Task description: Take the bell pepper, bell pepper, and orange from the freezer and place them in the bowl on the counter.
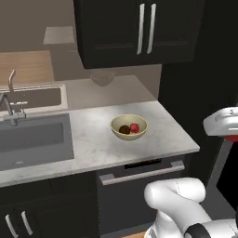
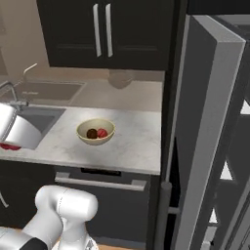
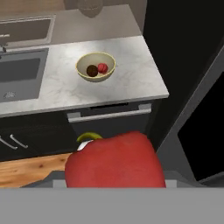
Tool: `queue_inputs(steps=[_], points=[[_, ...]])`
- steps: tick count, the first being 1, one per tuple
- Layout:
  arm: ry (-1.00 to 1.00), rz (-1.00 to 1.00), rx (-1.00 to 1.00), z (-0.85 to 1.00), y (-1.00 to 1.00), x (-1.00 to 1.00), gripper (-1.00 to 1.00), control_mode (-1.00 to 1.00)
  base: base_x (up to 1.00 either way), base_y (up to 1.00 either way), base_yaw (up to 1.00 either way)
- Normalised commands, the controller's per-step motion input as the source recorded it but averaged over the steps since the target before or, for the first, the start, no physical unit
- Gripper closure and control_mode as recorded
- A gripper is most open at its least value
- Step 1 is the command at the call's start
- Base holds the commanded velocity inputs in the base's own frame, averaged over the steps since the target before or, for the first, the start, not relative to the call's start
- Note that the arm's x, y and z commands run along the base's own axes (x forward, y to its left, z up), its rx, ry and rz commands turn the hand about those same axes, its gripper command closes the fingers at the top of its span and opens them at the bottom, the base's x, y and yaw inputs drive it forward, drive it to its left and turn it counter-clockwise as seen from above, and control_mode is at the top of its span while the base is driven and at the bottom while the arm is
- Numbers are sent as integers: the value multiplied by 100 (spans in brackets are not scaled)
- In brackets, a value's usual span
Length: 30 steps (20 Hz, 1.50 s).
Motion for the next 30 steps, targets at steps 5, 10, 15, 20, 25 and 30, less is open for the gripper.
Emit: queue_inputs(steps=[5, 10, 15, 20, 25, 30], points=[[0, 0, 0, 0, 0, 0, 100, 100, 39, -21, 22], [0, 0, 0, 0, 0, 0, 100, 100, 34, -27, 22], [0, 0, 0, 0, 0, 0, 100, 100, 30, -15, 6], [0, 0, 0, 0, 0, 0, 100, 100, 35, 2, -1], [0, 0, 0, 0, 0, 0, 100, 100, 9, 20, -15], [0, 0, 0, 0, 0, 0, 100, 100, 16, 22, -16]])
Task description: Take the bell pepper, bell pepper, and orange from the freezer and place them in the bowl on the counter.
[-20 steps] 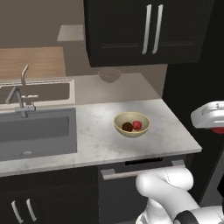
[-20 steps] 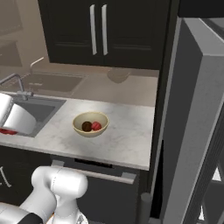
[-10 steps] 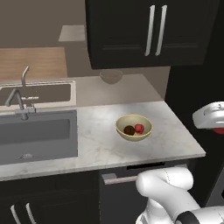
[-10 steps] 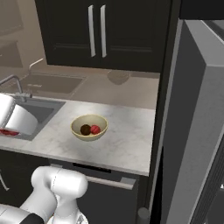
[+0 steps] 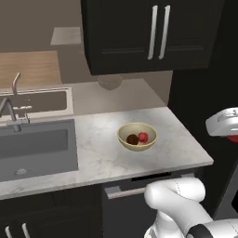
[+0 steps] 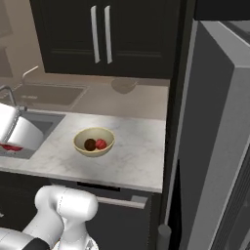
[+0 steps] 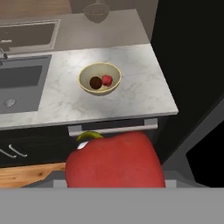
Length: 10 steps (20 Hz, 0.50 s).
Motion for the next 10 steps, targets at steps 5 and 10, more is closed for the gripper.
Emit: queue_inputs(steps=[5, 10], points=[[0, 0, 0, 0, 0, 0, 100, 100, 7, 10, -15], [0, 0, 0, 0, 0, 0, 100, 100, 35, 25, -7]])
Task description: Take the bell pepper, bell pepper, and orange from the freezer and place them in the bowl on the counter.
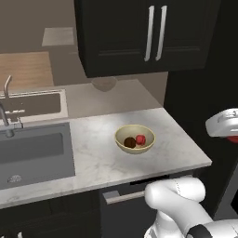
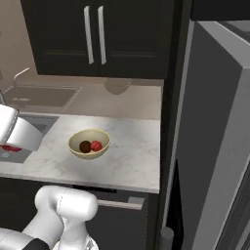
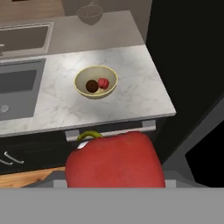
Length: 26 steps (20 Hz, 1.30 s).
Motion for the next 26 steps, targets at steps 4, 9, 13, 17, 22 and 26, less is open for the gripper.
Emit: queue_inputs(steps=[4, 9, 13, 17, 22, 26], points=[[0, 0, 0, 0, 0, 0, 100, 100, 35, 7, 0], [0, 0, 0, 0, 0, 0, 100, 100, 29, 1, 4], [0, 0, 0, 0, 0, 0, 100, 100, 50, 0, 9], [0, 0, 0, 0, 0, 0, 100, 100, 60, 0, 13], [0, 0, 0, 0, 0, 0, 100, 100, 40, 0, 9], [0, 0, 0, 0, 0, 0, 100, 100, 24, 0, 1]])
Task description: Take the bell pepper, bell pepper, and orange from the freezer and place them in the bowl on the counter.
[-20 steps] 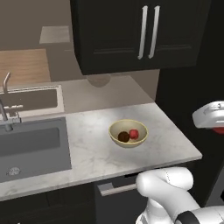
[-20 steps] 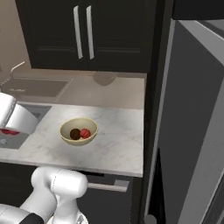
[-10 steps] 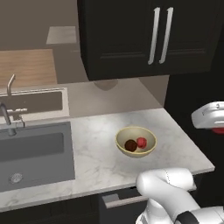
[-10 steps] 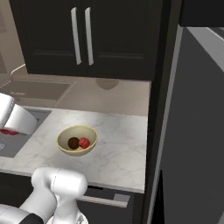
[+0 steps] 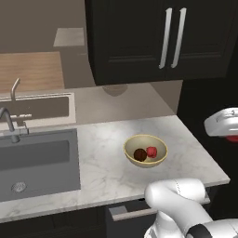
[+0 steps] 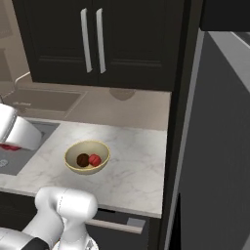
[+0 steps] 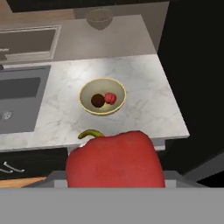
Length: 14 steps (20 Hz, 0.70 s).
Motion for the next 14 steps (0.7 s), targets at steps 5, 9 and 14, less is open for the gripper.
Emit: queue_inputs(steps=[5, 9, 14], points=[[5, 0, 0, -6, 0, 47, 100, -100, 9, 0, 0], [13, 0, 0, -48, 2, 56, 100, -100, 0, 0, 0], [2, 0, 0, -67, 0, 44, 100, -100, 0, 0, 0]])
